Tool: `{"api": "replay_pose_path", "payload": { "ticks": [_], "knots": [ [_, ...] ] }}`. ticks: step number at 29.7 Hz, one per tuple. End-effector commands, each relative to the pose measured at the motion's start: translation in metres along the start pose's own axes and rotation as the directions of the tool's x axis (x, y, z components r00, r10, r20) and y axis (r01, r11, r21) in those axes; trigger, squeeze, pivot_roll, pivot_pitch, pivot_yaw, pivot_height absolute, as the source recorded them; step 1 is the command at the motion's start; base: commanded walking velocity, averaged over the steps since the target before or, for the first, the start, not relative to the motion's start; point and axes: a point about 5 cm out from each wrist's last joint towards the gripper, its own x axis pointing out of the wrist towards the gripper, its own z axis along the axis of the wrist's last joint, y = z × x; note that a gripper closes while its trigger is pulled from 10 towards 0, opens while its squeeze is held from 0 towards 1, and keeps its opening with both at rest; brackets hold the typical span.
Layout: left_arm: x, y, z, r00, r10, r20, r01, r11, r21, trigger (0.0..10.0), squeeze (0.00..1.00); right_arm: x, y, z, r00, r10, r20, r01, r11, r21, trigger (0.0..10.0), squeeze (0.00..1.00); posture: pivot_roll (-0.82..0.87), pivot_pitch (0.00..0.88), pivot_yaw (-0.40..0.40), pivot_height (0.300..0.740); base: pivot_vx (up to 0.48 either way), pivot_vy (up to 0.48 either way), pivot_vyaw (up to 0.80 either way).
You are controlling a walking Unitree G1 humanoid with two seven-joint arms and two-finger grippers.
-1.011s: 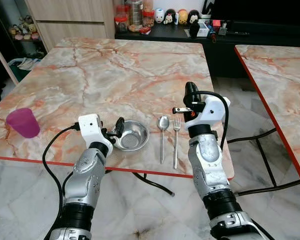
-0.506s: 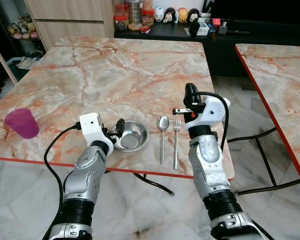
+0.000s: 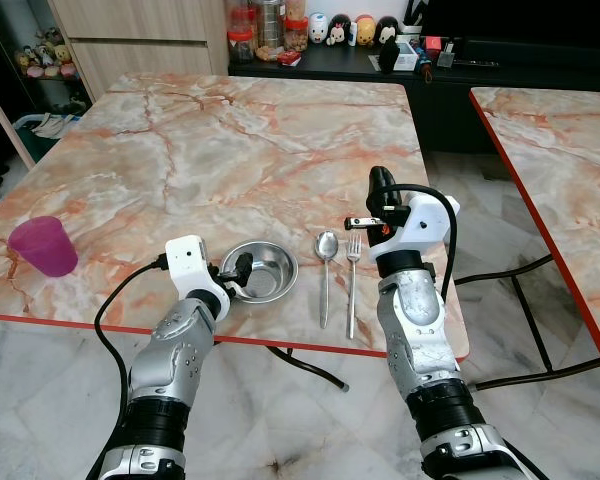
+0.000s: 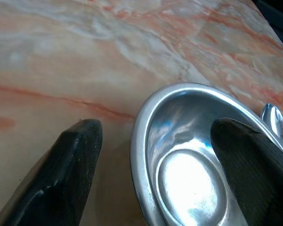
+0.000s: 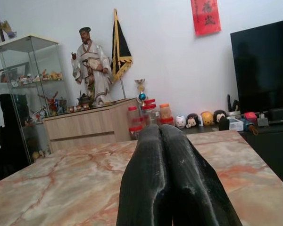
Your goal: Setting the table
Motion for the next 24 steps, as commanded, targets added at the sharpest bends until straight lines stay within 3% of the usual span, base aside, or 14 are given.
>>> {"api": "replay_pose_path", "payload": {
  "ticks": [1, 4, 5, 6, 7, 24],
  "knots": [
    [0.0023, -0.0010, -0.0011, 1.000, -0.001, -0.023, 0.001, 1.000, 0.001, 10.0, 0.00, 0.0007, 0.0008, -0.0012, 1.000, 0.006, -0.014, -0.006, 1.000, 0.006, 10.0, 0.00, 0.04, 0.102, -0.014, 0.740, 0.000, 0.000, 0.00],
    [0.0021, -0.0018, -0.0026, 0.999, -0.010, -0.033, 0.011, 1.000, 0.026, 9.8, 0.00, 0.0009, 0.0007, -0.0009, 1.000, 0.006, -0.013, -0.006, 1.000, 0.006, 10.0, 0.00, 0.04, 0.102, -0.014, 0.740, 0.000, 0.000, 0.00],
    [0.0016, -0.0025, -0.0038, 0.999, -0.014, -0.037, 0.015, 1.000, 0.025, 2.2, 0.00, 0.0009, 0.0004, -0.0006, 1.000, 0.005, -0.012, -0.005, 1.000, 0.005, 10.0, 0.00, 0.04, 0.102, -0.014, 0.740, 0.000, 0.000, 0.00],
    [0.0015, -0.0026, -0.0039, 0.999, -0.013, -0.036, 0.014, 1.000, 0.026, 2.2, 0.00, 0.0009, 0.0003, -0.0005, 1.000, 0.005, -0.012, -0.005, 1.000, 0.005, 10.0, 0.00, 0.04, 0.102, -0.014, 0.740, 0.000, 0.000, 0.00],
    [0.0013, -0.0031, -0.0037, 0.999, -0.017, -0.034, 0.018, 1.000, 0.026, 0.0, 0.00, 0.0010, 0.0000, -0.0004, 1.000, 0.005, -0.011, -0.005, 1.000, 0.005, 10.0, 0.00, 0.04, 0.100, -0.015, 0.740, 0.000, 0.000, 0.00],
    [0.0027, -0.0022, 0.0009, 1.000, -0.001, -0.016, 0.003, 0.998, 0.067, 0.0, 0.00, 0.0031, 0.0003, -0.0003, 1.000, 0.011, -0.015, -0.010, 1.000, 0.003, 10.0, 0.00, 0.05, 0.096, -0.019, 0.740, 0.000, 0.000, 0.00]
  ]
}}
